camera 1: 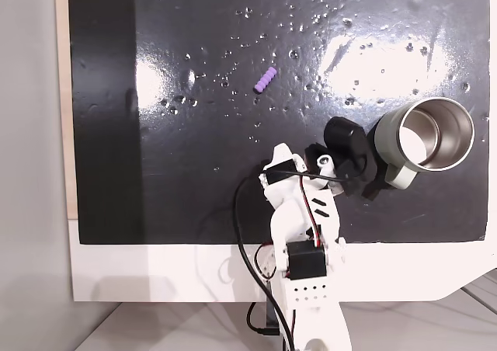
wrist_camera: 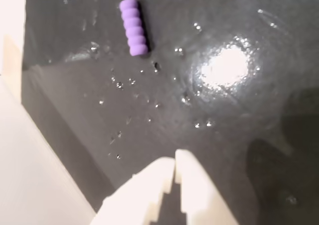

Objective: Grasp a pengrip and put it in the cup.

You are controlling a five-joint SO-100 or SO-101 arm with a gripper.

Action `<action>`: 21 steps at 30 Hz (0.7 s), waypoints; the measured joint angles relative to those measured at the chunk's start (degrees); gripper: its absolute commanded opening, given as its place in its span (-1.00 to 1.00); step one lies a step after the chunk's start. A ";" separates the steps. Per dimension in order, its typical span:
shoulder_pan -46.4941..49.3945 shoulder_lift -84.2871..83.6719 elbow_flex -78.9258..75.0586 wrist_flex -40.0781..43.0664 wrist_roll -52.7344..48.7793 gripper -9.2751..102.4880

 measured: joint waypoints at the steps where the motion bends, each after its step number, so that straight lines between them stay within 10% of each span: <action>1: 0.00 -3.43 -1.76 -0.62 -0.09 -0.83; 21: -1.76 -52.56 -32.26 -3.87 -7.82 -0.59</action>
